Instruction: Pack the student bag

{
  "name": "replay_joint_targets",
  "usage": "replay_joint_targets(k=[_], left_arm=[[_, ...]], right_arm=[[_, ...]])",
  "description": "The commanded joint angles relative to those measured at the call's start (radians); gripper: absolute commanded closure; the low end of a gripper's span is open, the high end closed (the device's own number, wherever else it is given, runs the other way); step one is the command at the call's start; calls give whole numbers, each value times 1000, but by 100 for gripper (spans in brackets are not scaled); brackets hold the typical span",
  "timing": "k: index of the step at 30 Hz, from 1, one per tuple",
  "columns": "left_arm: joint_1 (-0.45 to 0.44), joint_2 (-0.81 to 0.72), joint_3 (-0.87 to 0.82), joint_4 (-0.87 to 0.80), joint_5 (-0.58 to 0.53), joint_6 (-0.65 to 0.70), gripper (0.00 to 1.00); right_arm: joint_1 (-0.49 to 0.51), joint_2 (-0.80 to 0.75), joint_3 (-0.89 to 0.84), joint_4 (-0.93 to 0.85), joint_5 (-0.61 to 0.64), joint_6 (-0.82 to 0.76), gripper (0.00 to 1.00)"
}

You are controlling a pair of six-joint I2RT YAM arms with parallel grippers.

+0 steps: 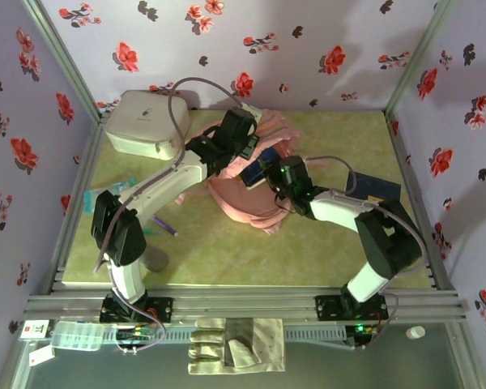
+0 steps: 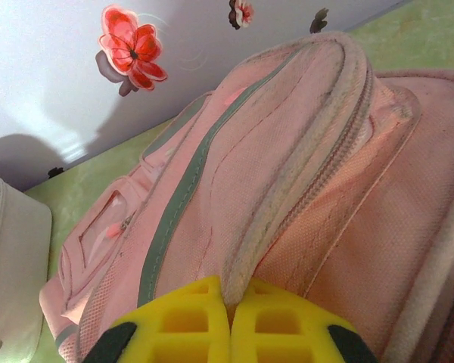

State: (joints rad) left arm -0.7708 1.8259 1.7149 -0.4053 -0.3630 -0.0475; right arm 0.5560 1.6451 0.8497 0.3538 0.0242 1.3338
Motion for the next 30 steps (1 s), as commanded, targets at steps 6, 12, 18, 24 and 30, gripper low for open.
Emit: replay_joint_targets(k=[6, 12, 18, 24, 30], left_arm=[[20, -96, 35, 100, 5, -68, 100], [39, -93, 36, 90, 22, -96, 100], [42, -96, 39, 75, 37, -94, 100], [58, -109, 10, 85, 38, -111, 100], [81, -139, -40, 88, 41, -114, 100]], right_arm=[[21, 167, 147, 149, 48, 120, 94], [33, 248, 268, 68, 35, 150, 89], [33, 294, 294, 74, -6, 152, 79], [31, 168, 233, -4, -14, 34, 47], [21, -68, 80, -143, -1, -94, 37]])
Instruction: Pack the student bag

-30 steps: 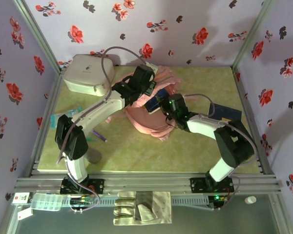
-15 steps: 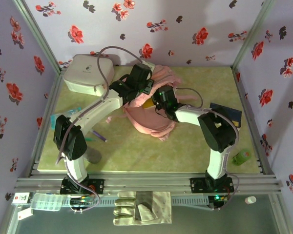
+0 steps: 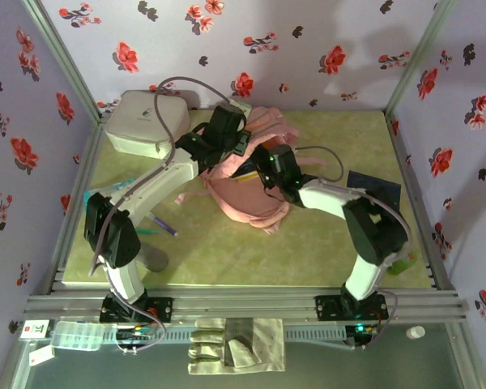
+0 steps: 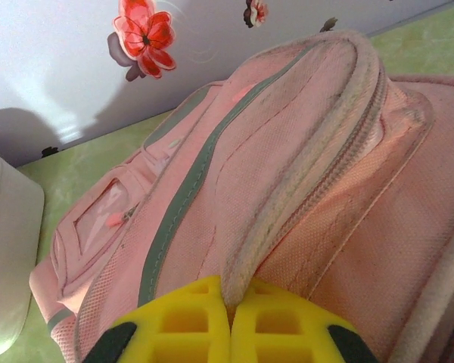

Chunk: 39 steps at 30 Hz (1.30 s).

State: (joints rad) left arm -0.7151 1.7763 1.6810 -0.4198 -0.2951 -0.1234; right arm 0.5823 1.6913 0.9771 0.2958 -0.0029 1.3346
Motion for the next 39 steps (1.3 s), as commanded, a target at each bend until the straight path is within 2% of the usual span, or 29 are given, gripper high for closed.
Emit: replay_joint_targets(k=[1, 5, 8, 9, 12, 14, 16, 19, 24, 28, 32, 39], left_arm=[[31, -98, -23, 105, -27, -42, 100], [46, -139, -109, 128, -26, -38, 100], [46, -173, -185, 131, 6, -25, 100], [47, -187, -212, 126, 35, -20, 92], [47, -235, -300, 117, 147, -33, 50], [47, -266, -358, 121, 186, -65, 27], [48, -308, -415, 128, 205, -98, 12], [49, -355, -482, 148, 205, -134, 1], [63, -401, -541, 171, 179, -166, 0], [85, -415, -559, 166, 177, -197, 0], [102, -420, -567, 138, 173, -205, 0], [110, -419, -568, 101, 175, -189, 0]], right_arm=[[-6, -160, -82, -122, 41, -116, 36], [-7, -335, -171, -305, 151, -192, 29], [-11, -461, -206, -464, 299, -241, 23], [-17, -496, -211, -512, 346, -262, 21], [-47, -574, -214, -609, 462, -314, 15], [-89, -606, -215, -633, 482, -345, 13], [-149, -619, -215, -622, 461, -396, 11], [-265, -586, -190, -605, 375, -455, 10], [-420, -410, -90, -611, 282, -520, 10], [-514, -202, 23, -630, 215, -566, 10], [-577, -28, 143, -651, 144, -612, 10], [-624, 177, 305, -728, 104, -662, 10]])
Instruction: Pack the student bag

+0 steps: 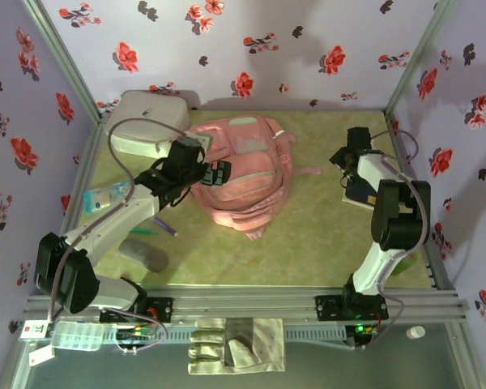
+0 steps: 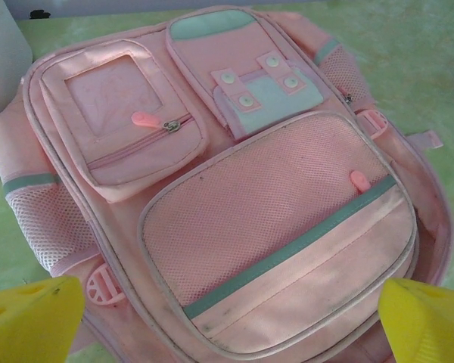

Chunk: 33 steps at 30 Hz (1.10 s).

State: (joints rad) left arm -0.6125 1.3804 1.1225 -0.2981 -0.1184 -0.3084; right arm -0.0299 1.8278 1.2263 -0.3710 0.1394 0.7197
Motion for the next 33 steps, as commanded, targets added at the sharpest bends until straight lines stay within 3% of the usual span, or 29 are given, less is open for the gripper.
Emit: replay_joint_targets(k=[1, 6, 14, 23, 33], left_arm=[[8, -22, -9, -23, -1, -2, 0], [7, -14, 1, -37, 0, 12, 0], [8, 31, 36, -47, 20, 7, 0], [6, 125, 108, -44, 73, 2, 0], [-33, 235, 192, -38, 125, -12, 0]], right_arm=[[-16, 59, 70, -67, -38, -52, 10], [-23, 133, 118, -92, -49, -76, 10], [-15, 161, 40, -76, -222, -59, 20], [80, -45, -224, 7, -417, -14, 21], [282, -368, -585, 44, -369, 210, 21]])
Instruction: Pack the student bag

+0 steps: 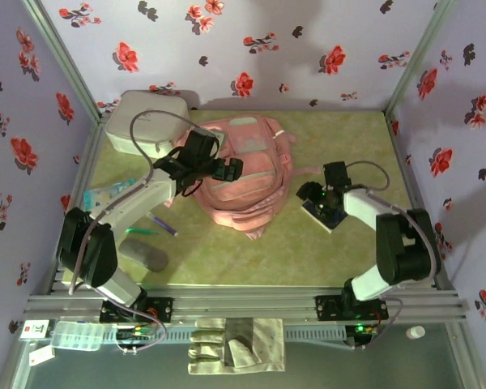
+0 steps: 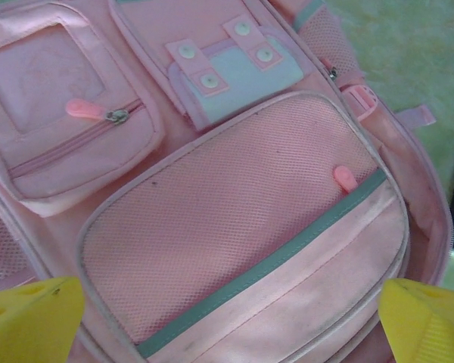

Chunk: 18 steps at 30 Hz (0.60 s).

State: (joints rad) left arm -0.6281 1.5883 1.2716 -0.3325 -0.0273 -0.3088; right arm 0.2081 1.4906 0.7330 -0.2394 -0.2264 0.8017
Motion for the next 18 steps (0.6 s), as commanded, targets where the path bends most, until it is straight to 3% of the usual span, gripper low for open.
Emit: replay_joint_targets(k=[1, 6, 11, 18], left_arm=[[-24, 40, 56, -9, 40, -13, 0], [-69, 102, 128, -38, 69, -20, 0], [-126, 177, 205, -43, 119, -60, 0], [-240, 326, 365, -104, 138, -75, 0]], right_arm=[[64, -67, -116, -90, 19, 154, 22], [83, -194, -97, -125, 48, 171, 21], [64, -246, 48, -249, 237, 20, 18], [-133, -207, 39, -235, 231, -55, 21]])
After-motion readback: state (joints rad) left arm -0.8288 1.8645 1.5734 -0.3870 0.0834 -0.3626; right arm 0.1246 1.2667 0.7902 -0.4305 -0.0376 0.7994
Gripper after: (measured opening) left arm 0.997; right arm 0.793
